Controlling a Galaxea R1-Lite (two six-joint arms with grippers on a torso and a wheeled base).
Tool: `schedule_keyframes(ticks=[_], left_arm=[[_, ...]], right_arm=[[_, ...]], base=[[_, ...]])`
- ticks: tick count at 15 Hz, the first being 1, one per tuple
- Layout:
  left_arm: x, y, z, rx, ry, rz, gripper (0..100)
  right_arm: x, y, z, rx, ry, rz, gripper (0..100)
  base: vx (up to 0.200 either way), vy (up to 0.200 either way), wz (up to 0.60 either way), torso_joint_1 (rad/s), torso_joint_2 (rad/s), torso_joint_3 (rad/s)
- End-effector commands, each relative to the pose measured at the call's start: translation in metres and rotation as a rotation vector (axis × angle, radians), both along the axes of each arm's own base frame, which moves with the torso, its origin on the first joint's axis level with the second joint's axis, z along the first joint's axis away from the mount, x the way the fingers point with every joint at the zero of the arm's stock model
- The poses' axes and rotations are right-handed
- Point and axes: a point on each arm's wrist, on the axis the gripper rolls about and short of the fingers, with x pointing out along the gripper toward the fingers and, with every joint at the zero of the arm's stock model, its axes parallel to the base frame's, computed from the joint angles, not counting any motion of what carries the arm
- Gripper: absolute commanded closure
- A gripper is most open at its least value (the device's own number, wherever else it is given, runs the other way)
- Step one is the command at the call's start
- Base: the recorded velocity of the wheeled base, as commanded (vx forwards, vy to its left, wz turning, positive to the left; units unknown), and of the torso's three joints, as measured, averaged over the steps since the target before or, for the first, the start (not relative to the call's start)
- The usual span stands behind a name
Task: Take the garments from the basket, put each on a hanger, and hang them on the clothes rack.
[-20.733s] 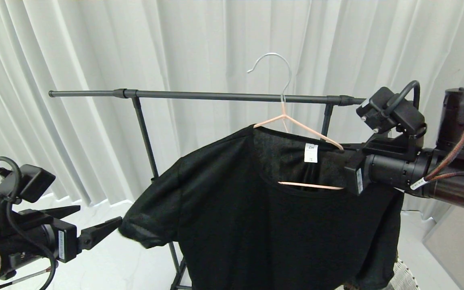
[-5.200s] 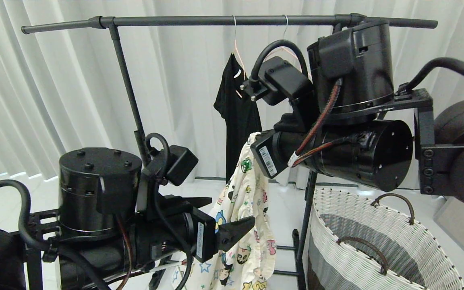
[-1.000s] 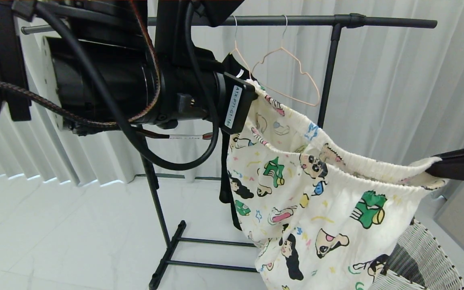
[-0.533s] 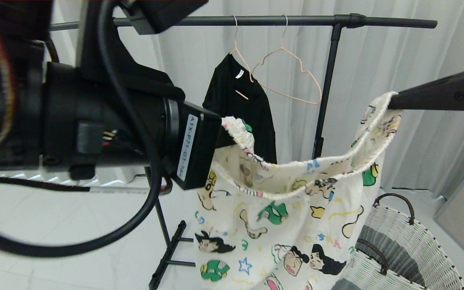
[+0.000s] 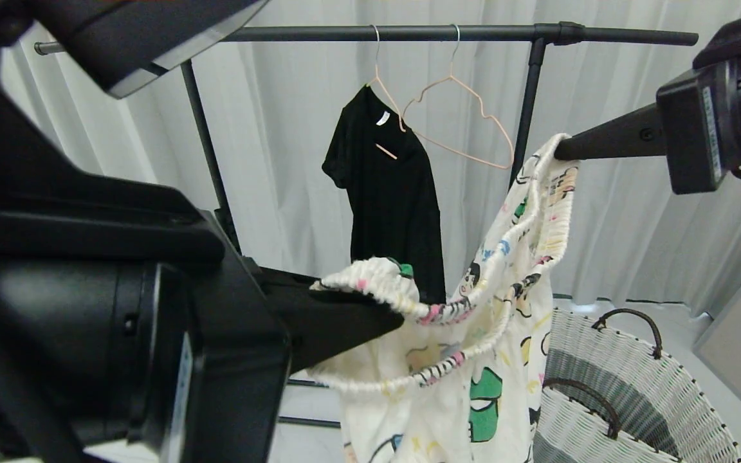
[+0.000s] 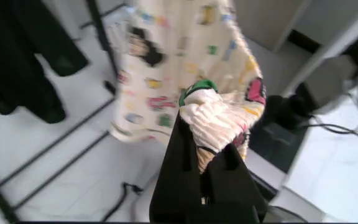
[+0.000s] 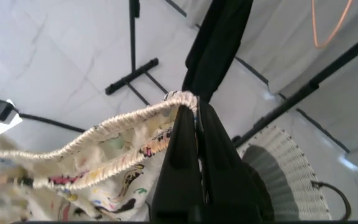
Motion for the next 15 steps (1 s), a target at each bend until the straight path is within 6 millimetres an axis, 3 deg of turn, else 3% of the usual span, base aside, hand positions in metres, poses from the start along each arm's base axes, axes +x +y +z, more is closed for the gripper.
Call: schedule_keyframes(ticks=[1,3,5,11,12,15], left_arm=[[0.02,0.006,-0.002,0.048,-0.059,0.064,100],[0.054,0.007,0.002,0.059,-0.197,0.141,100],[0.072,-0.004,0.004,-0.004,-0.251,0.173,100],[0.073,-0.006,0.001,0.006,-0.247,0.171,100],[0.075,-0.006,-0.001,0.011,-0.245,0.175,100],[0.081,-0.009,-0.012,0.088,-0.257,0.265,100]], right_arm=[[-0.006,-0.011,0.003,-0.004,0.003,-0.008,100],[-0.022,-0.031,0.006,-0.029,0.022,-0.009,100],[-0.035,-0.049,0.006,-0.057,0.044,-0.008,100],[-0.035,-0.048,0.004,-0.073,0.056,-0.006,100],[-0.035,-0.048,0.002,-0.081,0.061,-0.008,0],[-0.044,-0.061,-0.007,-0.093,0.085,-0.02,0]], base=[[0.0,0.0,0.0,0.0,0.0,0.0],[0.0,0.0,0.0,0.0,0.0,0.0],[0.0,0.0,0.0,0.0,0.0,0.0],[0.0,0.0,0.0,0.0,0.0,0.0],[0.0,0.0,0.0,0.0,0.0,0.0],[0.0,0.0,0.0,0.0,0.0,0.0]])
